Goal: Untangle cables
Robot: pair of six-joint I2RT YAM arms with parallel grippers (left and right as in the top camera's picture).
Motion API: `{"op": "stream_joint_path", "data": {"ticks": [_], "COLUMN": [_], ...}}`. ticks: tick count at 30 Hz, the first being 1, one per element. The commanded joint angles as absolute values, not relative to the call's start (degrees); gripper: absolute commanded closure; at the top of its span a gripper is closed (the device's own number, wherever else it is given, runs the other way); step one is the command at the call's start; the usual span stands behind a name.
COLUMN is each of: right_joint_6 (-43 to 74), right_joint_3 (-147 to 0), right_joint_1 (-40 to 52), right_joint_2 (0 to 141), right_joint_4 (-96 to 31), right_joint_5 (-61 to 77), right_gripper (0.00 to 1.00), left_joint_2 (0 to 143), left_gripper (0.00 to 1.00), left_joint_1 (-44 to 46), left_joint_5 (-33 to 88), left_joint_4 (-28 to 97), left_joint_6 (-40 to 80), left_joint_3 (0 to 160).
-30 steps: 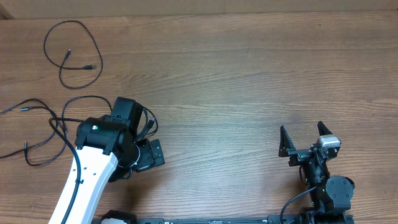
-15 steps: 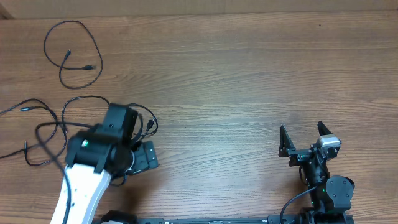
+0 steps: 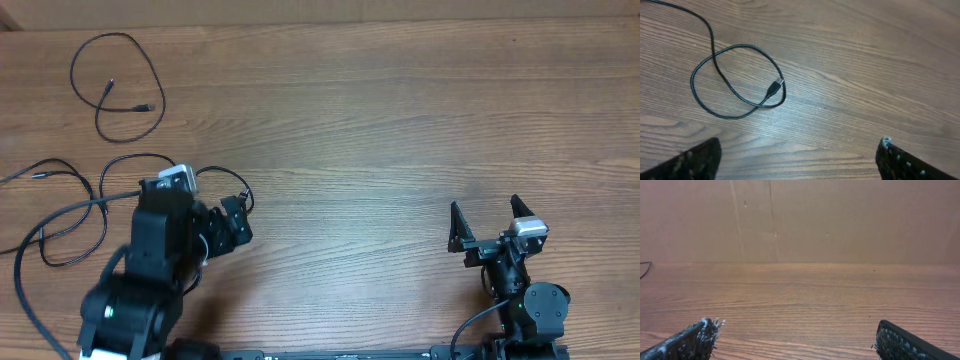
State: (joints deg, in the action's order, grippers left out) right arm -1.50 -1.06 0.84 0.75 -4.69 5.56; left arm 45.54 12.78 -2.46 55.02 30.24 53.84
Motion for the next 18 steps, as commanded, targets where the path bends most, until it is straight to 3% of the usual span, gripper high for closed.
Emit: {"op": "stream_joint_path", "data": {"ticks": [1,10,18], "right_joint_6": [-1.80,-1.80,-1.80], "right_joint_3": [-0.49,-0.49,-0.49], "right_joint_1": [0.73,0.73,0.73], "right_joint_2": [0.64,0.64,0.64], "right_joint_4": [-4.40,-4.40,-4.40], "right_joint_5": [5.39,5.39,5.39], "right_gripper": [0.00,0.00,0.00], "left_joint_2": [38.00,32.75,23.14], "left_gripper": [0.00,0.00,0.01], "left_joint_1": [11.81,10.79,9.15], "left_joint_5": [-3.55,0.71,0.89], "left_joint_4": [50.00,50.74,29.93], "left_joint_6": [27.86,27.92,26.96], "left_joint_3": [47.03,39.11,25.43]}}
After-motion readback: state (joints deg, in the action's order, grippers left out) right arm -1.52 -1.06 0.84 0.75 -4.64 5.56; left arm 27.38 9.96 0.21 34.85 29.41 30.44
